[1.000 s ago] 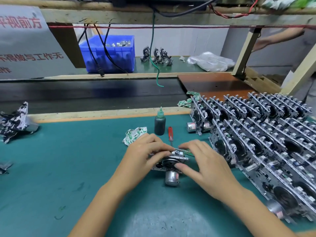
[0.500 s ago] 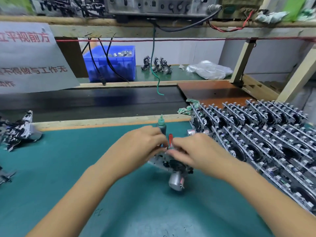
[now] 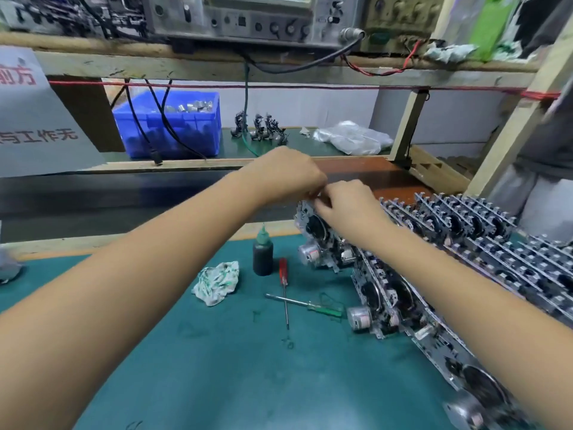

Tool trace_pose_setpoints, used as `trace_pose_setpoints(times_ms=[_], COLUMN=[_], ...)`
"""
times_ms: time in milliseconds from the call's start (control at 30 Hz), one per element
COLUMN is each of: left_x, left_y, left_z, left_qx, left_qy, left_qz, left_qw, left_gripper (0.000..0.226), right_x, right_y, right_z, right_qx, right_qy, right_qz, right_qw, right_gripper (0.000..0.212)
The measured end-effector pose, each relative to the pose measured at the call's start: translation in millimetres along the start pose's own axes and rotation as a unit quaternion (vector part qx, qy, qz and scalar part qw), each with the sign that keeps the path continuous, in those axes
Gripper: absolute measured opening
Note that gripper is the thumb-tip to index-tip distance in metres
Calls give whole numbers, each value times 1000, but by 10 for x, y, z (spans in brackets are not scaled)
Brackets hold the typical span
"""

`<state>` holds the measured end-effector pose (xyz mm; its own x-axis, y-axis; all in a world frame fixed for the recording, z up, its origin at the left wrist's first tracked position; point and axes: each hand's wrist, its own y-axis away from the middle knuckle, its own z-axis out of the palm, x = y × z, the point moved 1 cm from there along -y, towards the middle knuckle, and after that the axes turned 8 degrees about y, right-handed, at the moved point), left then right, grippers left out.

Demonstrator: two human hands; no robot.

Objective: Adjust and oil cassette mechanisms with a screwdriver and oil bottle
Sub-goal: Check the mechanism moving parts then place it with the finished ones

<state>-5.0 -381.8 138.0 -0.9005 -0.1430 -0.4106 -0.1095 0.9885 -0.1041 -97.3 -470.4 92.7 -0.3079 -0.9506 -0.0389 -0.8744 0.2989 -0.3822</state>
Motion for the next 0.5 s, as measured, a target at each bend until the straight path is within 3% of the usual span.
trace_pose_setpoints(times_ms=[100,267,400,500], left_x=[-50,-102,-32,-9], left_y=[-65,-152,-227,-288], left_z=[136,397,602,727], left_qx=[-22,-72,-81,-62], left_qy=[20,149,181,214], left_qz=[-27,-53,-70,-97], left_qw=[999,985,978,970], left_gripper=[17,18,14,13], right_x=[-61,-112,-107,-81], right_y=[-82,-113,-112,-137], right_z=[188,472,615,643], right_qx=[-6,-54,-91,-71], right_qy=[-15,-13,11,22], right_qz=[12,17,38,49], right_qw=[1000,998,995,996], right_gripper=[29,31,43,33])
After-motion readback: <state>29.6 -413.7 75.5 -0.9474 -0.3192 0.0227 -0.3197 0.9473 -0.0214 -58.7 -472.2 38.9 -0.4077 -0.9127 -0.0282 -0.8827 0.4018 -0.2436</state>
